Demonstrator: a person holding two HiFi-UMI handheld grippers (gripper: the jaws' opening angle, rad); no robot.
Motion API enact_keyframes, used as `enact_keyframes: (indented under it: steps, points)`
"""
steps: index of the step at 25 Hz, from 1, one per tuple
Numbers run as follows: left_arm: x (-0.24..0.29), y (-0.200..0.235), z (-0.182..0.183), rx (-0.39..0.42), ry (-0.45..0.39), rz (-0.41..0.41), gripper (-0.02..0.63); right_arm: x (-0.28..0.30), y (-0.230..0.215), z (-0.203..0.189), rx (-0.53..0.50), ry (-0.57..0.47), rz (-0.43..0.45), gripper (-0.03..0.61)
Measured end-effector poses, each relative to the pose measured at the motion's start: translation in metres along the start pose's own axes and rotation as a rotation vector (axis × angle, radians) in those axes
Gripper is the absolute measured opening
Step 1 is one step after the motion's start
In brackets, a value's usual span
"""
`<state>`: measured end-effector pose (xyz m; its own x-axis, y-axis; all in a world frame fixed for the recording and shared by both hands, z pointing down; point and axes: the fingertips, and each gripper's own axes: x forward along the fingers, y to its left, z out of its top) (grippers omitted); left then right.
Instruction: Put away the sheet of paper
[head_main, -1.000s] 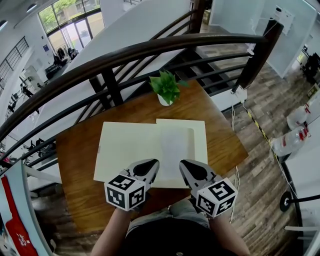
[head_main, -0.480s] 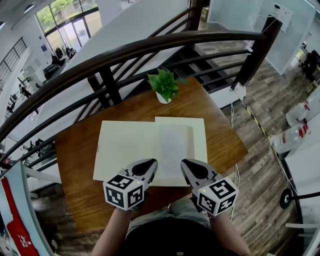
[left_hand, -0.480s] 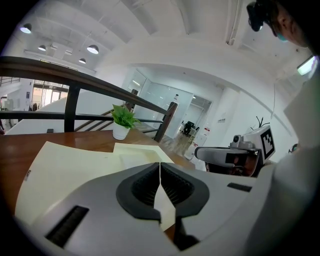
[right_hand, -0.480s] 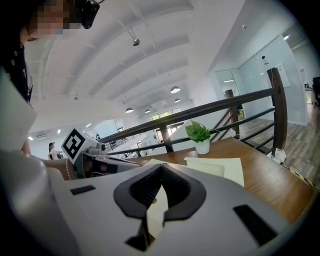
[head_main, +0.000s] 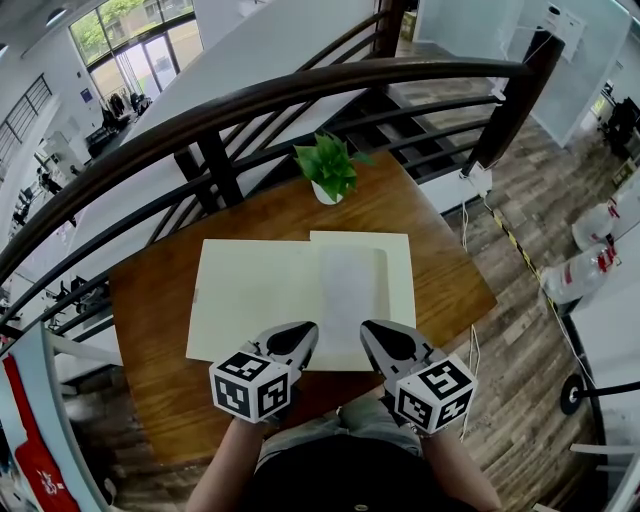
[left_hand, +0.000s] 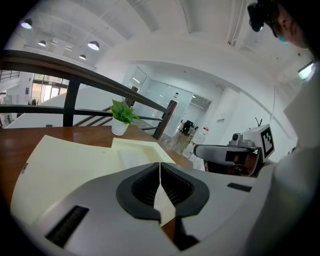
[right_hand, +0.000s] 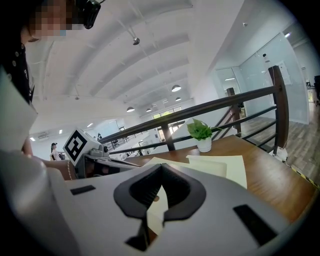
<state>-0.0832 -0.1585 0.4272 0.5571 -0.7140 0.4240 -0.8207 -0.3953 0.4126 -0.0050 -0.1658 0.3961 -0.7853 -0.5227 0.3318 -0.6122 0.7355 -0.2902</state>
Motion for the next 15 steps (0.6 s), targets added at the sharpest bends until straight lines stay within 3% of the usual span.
enact_keyframes:
  steps: [10,15]
  points:
    - [0.003,-0.002,-0.008,-0.016,0.017,-0.008,0.021,0.007,0.007,-0.006,-0.014,0.029,0.040,0.028]
    - [0.006,-0.002,-0.012,-0.060,0.015,-0.023,0.021,0.009,0.004,-0.009,-0.015,0.048,0.052,0.027]
